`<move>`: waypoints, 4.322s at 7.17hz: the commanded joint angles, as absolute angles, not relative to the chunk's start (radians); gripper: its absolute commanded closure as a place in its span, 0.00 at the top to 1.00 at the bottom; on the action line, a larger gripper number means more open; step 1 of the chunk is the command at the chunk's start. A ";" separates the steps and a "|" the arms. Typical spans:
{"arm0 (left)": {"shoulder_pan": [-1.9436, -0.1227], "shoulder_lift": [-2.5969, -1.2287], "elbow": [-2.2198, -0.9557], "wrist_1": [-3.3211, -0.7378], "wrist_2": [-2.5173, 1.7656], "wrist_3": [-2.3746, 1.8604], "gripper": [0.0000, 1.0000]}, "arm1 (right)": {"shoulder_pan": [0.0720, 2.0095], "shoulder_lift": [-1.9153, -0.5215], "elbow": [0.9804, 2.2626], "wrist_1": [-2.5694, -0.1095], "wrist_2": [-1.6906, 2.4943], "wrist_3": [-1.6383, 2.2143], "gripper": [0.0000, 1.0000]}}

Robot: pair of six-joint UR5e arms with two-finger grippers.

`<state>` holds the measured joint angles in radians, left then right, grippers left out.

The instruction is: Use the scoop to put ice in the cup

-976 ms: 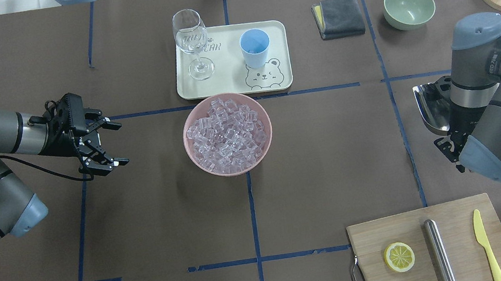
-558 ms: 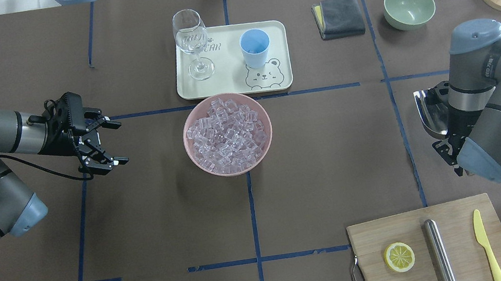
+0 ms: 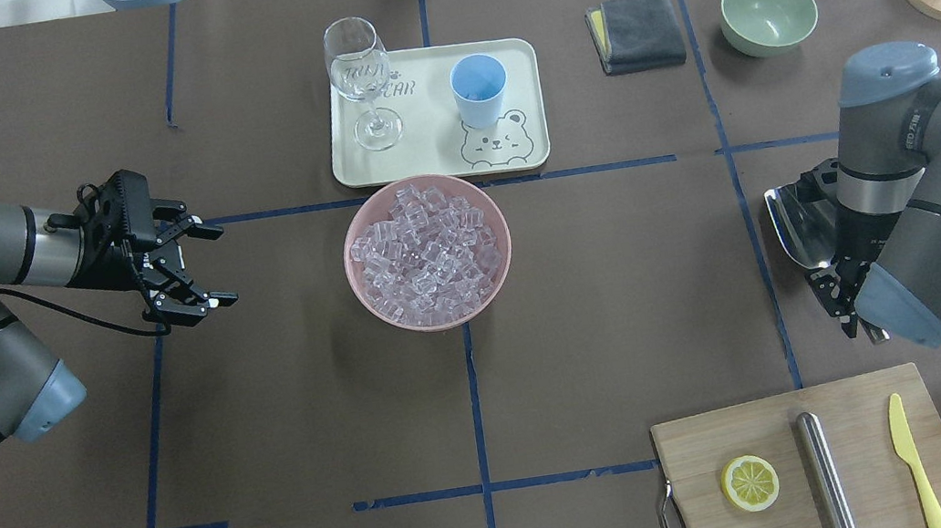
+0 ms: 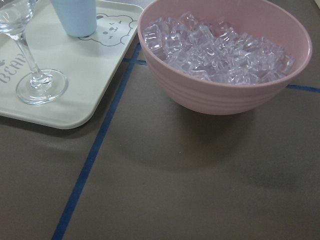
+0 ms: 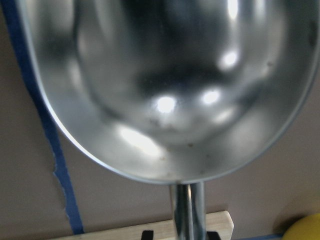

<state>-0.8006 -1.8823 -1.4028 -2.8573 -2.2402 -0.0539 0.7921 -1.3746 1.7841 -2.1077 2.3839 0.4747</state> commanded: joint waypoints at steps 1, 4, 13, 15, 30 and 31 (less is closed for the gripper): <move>-0.817 -1.881 -1.401 -2.856 -2.234 -0.054 1.00 | 0.814 -1.370 1.872 -2.112 2.379 0.480 1.00; -0.951 -1.763 -1.397 -2.847 -2.227 -0.054 1.00 | 1.041 -1.371 1.919 -2.112 2.355 0.474 1.00; -1.372 -1.667 -1.462 -2.144 -2.273 -0.054 1.00 | 1.265 -1.493 1.766 -1.651 2.240 0.392 1.00; -1.420 -1.698 -1.535 -1.818 -2.352 -0.055 1.00 | 1.288 -1.494 1.737 -1.608 2.246 0.379 1.00; -1.577 -1.580 -1.661 -1.500 -2.293 0.175 1.00 | 1.427 -1.583 1.644 -1.440 2.326 0.166 1.00; -1.578 -1.575 -1.661 -1.500 -2.298 0.182 1.00 | 1.427 -1.580 1.644 -1.440 2.324 0.167 1.00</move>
